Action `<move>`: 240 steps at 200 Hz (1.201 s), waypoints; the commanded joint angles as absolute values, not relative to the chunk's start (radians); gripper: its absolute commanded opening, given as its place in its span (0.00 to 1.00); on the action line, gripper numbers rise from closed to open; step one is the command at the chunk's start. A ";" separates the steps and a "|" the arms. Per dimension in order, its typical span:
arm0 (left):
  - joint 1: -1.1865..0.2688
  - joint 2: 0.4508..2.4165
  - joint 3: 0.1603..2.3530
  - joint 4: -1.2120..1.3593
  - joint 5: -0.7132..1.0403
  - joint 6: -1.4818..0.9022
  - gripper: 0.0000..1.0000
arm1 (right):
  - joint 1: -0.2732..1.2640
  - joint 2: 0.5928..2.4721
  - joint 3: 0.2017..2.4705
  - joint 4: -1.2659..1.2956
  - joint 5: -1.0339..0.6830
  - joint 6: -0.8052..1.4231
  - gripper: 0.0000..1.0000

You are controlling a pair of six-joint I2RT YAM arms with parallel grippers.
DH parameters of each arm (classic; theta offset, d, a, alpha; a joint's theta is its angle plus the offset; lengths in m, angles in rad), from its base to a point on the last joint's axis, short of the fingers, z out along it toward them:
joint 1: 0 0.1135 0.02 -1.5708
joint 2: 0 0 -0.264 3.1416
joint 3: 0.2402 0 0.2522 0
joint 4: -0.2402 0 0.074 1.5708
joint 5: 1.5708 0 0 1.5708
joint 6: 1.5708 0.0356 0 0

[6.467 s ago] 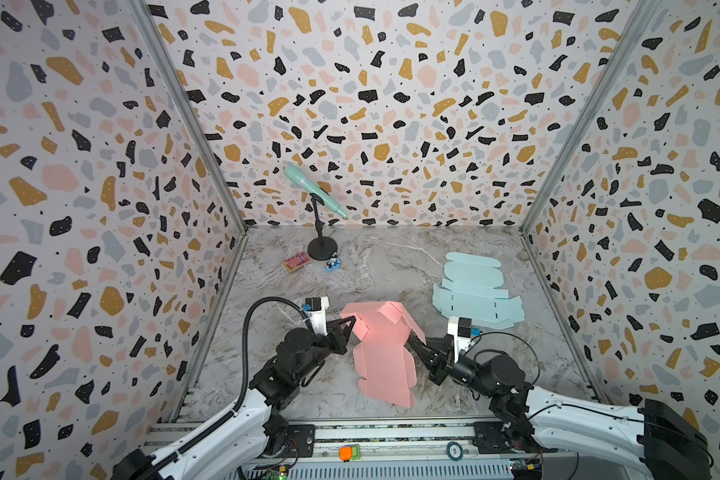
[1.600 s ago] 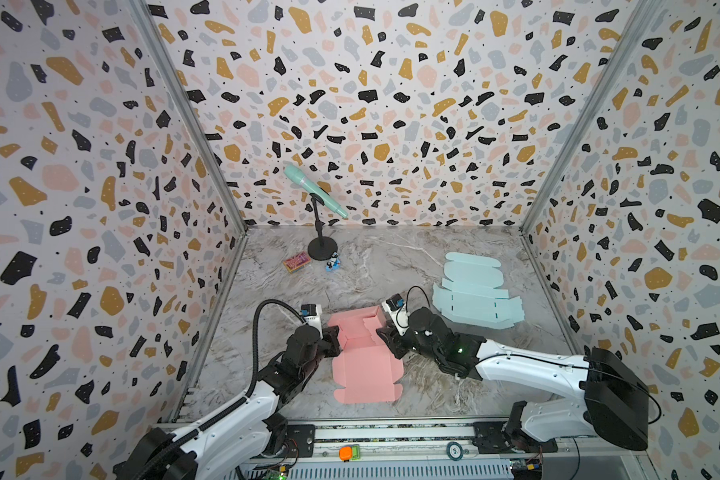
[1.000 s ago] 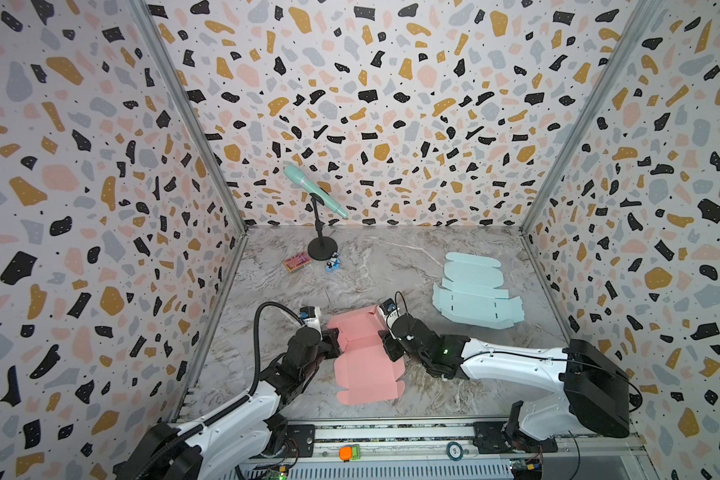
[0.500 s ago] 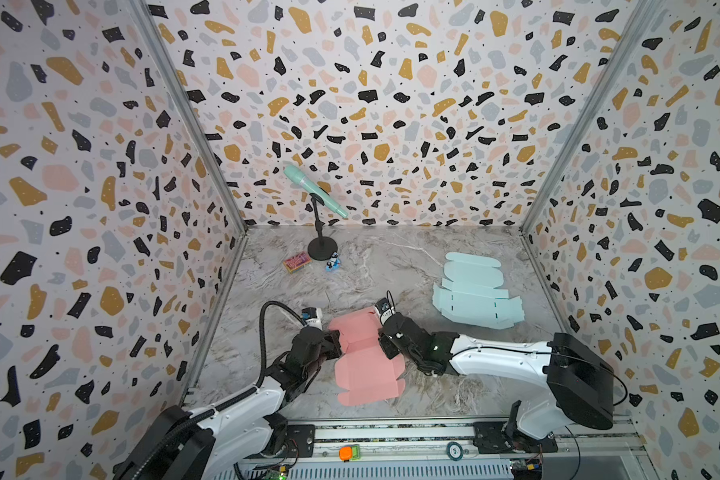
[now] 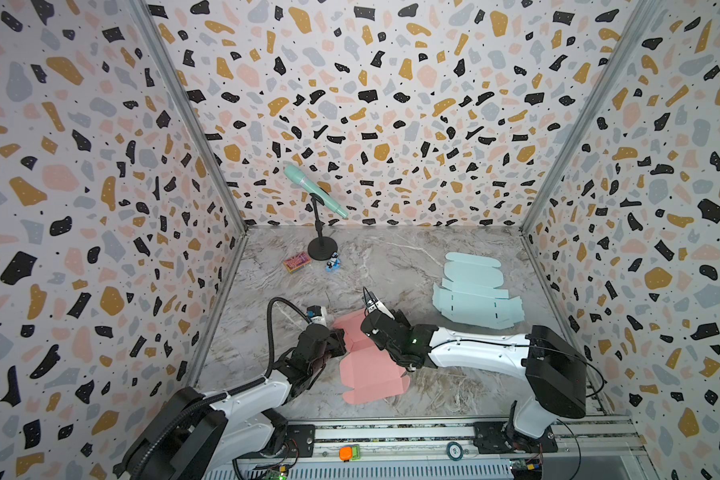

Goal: Fold the paper box

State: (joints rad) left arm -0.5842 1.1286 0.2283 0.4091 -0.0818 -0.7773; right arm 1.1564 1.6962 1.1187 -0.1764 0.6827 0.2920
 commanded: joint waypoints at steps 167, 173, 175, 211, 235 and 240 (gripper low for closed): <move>-0.684 1.219 0.297 0.492 -0.140 -0.852 0.00 | 1.167 1.881 1.275 -0.343 0.899 0.291 0.18; -0.688 1.220 0.298 0.491 -0.142 -0.853 0.00 | 1.166 1.881 1.271 -0.342 0.900 0.290 0.16; -0.691 1.222 0.298 0.491 -0.144 -0.852 0.00 | 1.167 1.880 1.270 -0.342 0.901 0.290 0.16; -0.715 1.233 0.304 0.489 -0.165 -0.858 0.00 | 1.166 1.883 1.260 -0.342 0.921 0.299 0.05; -0.727 1.235 0.304 0.488 -0.177 -0.864 0.00 | 1.167 1.876 1.251 -0.342 0.932 0.307 0.02; -0.730 1.233 0.305 0.486 -0.180 -0.865 0.00 | 1.168 1.873 1.248 -0.342 0.934 0.311 0.02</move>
State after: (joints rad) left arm -0.6975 1.2289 0.2768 0.4500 -0.2241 -0.8600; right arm 1.1564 1.8797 1.2694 -0.3298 0.9600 0.2989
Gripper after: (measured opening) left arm 0.075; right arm 0.076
